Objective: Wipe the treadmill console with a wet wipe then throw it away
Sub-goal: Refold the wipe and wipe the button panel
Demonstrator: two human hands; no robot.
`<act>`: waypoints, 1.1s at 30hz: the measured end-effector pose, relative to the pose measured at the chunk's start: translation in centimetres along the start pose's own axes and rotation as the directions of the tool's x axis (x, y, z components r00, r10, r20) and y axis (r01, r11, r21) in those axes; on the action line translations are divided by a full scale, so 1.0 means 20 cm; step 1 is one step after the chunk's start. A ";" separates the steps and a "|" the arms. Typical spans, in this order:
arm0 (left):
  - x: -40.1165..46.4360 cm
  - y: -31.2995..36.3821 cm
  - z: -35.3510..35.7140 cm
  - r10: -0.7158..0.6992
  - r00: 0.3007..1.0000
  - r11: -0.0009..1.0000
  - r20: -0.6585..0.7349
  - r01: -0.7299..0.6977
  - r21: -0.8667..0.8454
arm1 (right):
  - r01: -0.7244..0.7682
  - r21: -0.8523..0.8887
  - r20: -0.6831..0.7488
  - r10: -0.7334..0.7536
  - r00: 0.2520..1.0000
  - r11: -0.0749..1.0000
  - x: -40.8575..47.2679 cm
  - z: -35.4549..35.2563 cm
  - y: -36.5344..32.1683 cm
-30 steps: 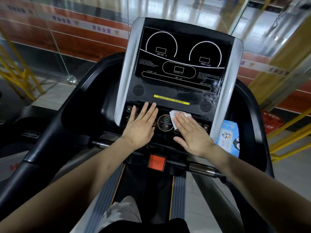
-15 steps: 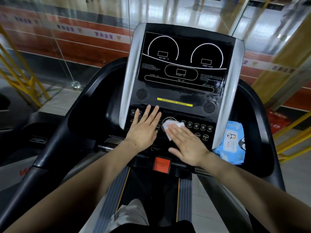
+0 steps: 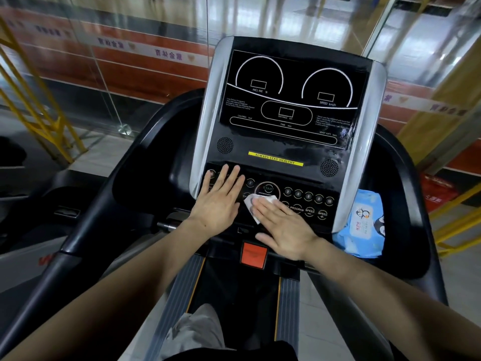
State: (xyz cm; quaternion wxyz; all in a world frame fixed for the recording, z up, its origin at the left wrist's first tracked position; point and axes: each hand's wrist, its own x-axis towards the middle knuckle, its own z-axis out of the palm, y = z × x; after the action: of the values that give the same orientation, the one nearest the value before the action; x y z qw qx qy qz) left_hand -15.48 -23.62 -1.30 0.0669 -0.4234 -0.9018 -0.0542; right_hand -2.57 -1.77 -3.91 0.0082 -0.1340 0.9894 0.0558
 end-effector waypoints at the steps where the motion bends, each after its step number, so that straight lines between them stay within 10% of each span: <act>1: -0.01 -0.01 0.00 -0.008 1.000 1.000 -0.001 0.008 0.004 | 0.016 -0.012 0.003 -0.016 1.000 1.000 0.00 -0.01 0.02; 8: -0.03 -0.05 0.00 -0.002 1.000 1.000 0.004 0.002 0.009 | -0.192 0.022 -0.105 0.193 0.976 0.981 0.11 -0.15 0.10; 28: -0.13 -0.24 0.07 -0.006 1.000 1.000 0.013 0.006 -0.010 | -0.059 -0.007 0.010 0.059 0.998 0.998 0.16 -0.07 -0.08; 33: -0.15 -0.26 0.06 0.017 1.000 1.000 0.023 -0.016 -0.027 | -0.278 0.036 -0.059 0.280 0.958 0.960 0.26 -0.17 -0.06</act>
State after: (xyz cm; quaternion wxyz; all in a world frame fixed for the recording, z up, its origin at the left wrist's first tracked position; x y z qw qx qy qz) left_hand -17.69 -29.03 -3.20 0.0512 -0.4323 -0.8982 -0.0609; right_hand -7.33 -4.78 -0.83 -0.0293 0.0054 0.9988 0.0387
